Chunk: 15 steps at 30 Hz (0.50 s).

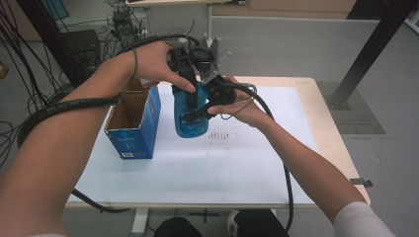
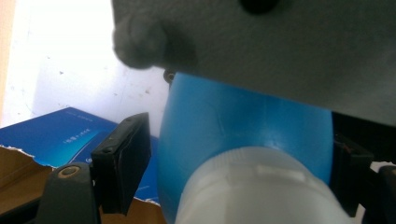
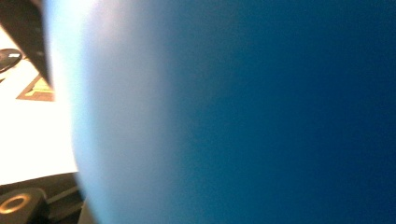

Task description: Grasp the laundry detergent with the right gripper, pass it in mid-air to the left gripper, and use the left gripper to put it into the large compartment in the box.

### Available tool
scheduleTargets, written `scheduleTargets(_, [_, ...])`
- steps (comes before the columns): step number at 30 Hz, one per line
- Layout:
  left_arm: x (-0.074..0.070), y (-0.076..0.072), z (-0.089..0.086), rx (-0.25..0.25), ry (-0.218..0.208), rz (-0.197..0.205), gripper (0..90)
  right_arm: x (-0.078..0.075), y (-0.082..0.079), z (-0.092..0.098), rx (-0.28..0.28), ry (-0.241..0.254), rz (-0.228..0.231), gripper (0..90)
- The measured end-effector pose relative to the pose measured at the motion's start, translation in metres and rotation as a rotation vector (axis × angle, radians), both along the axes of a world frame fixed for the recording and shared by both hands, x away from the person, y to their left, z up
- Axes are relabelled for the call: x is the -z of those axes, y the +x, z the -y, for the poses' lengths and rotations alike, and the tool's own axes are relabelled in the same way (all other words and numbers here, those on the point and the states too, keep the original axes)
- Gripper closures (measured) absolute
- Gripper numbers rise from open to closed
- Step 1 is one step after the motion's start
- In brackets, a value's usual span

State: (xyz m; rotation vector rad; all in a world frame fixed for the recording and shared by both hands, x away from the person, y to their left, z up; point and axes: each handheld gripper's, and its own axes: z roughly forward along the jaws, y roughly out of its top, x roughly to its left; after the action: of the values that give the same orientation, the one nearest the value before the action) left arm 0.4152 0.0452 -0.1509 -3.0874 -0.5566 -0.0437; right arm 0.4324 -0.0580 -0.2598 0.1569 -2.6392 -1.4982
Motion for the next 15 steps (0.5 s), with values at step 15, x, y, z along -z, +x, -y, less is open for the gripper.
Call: scheduleTargets(15, [-0.0019,-0.0018,0.0015,0.015,-0.026,-0.028,36.8,0.0004,-0.0005,0.0009,-0.007,0.01,0.009,43.3])
